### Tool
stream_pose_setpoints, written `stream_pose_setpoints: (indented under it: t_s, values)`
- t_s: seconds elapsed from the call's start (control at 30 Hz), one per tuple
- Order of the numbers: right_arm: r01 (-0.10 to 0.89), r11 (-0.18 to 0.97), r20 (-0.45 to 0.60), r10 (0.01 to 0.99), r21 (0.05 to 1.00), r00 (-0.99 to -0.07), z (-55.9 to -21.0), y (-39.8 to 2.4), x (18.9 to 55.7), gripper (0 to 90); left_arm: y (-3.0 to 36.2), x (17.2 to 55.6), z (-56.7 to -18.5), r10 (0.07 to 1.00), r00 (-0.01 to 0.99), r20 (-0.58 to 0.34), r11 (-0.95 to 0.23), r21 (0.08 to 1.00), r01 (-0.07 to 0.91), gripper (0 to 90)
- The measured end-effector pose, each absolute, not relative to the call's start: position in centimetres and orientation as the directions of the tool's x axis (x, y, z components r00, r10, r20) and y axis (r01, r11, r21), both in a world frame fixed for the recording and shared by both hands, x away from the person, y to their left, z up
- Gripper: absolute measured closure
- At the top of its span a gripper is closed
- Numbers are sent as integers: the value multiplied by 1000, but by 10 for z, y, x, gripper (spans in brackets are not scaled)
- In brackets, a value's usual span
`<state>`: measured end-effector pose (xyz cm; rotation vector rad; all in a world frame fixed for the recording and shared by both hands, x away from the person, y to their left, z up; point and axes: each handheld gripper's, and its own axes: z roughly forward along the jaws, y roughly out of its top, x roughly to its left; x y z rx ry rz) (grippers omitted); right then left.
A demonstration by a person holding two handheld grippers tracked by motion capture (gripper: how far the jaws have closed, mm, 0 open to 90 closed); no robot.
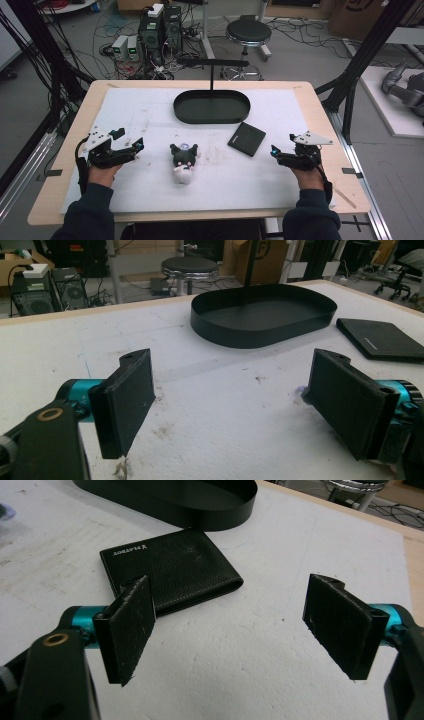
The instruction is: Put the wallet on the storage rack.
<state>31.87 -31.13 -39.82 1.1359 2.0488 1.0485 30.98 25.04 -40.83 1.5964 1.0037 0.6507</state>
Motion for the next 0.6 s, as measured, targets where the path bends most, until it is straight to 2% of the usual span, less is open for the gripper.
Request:
stream_pose_setpoints:
  t_s: [0.6]
  values:
    - [426, 351, -102, 856, 834, -506, -403, -298, 327, 213, 251, 311, -414, 866, 490, -97, -57, 956, 288, 193]
